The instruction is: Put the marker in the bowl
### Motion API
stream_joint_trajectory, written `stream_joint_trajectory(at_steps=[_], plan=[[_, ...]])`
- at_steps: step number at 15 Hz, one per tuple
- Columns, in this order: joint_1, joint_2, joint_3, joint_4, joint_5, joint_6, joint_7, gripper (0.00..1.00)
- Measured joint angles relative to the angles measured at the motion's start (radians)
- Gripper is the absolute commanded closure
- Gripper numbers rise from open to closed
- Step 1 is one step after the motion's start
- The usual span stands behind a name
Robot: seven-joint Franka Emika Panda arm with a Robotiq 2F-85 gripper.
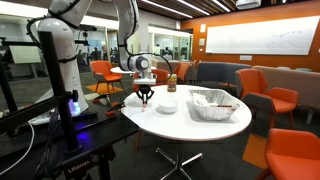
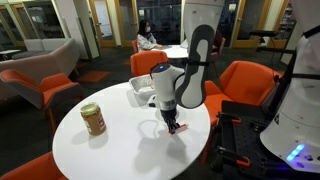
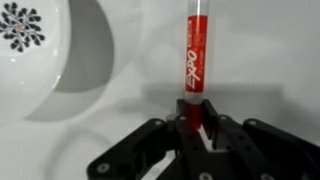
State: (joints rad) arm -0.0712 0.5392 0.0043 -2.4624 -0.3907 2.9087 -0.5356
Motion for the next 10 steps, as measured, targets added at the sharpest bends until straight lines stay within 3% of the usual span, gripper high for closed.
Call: stream_joint_trajectory(at_steps=[4,10], plan=[[-0.098,-0.12,0.087,-0.058,0.069,0.0,-0.01,0.95],[-0.228,-0.239,0.114,-0.073,0.087,0.043,-0.197,0.95]])
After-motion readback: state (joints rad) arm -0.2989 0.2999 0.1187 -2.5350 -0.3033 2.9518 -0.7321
